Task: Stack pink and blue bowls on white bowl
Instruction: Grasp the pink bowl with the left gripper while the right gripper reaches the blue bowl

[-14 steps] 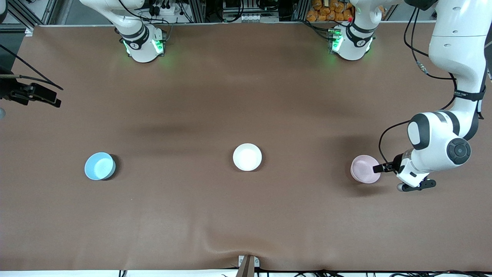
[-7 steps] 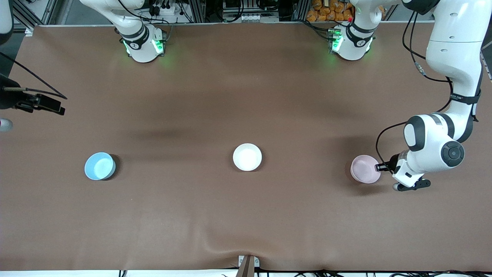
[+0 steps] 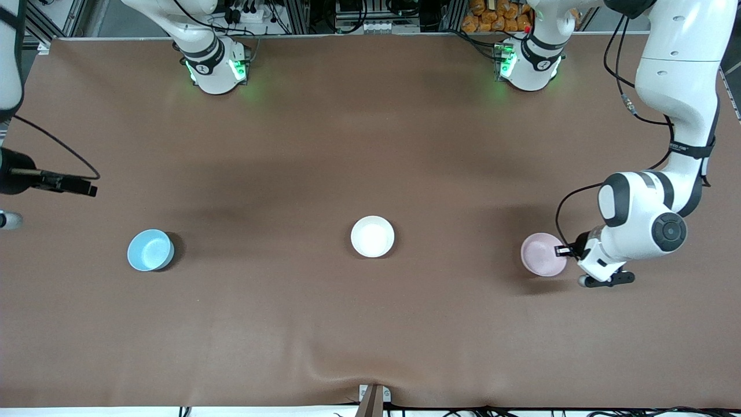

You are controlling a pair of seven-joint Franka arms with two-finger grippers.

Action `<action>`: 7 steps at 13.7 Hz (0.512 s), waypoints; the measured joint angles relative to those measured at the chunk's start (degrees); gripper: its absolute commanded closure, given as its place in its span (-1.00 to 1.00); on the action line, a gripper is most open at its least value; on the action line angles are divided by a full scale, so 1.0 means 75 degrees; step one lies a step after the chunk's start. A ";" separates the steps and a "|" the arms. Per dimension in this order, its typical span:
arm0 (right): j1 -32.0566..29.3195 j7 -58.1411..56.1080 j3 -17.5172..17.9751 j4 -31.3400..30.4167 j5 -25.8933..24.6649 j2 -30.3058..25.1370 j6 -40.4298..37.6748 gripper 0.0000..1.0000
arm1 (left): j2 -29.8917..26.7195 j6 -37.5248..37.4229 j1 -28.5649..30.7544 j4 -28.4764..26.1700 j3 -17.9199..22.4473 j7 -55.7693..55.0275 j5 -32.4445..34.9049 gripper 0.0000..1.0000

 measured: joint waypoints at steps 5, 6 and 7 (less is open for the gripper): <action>-0.0225 -0.0012 0.0026 0.0002 0.0014 0.0515 0.0037 -1.00 | -0.0257 -0.0295 -0.0030 0.0009 -0.1199 -0.0905 -0.0001 1.00; -0.0230 -0.0006 0.0025 0.0004 0.0012 0.0648 0.0118 -1.00 | -0.0271 -0.0297 -0.0036 0.0011 -0.1464 -0.1238 -0.0001 1.00; -0.0264 -0.0001 0.0013 0.0020 0.0012 0.0810 0.0338 -1.00 | -0.0275 -0.0297 -0.0042 0.0015 -0.1730 -0.1596 -0.0001 1.00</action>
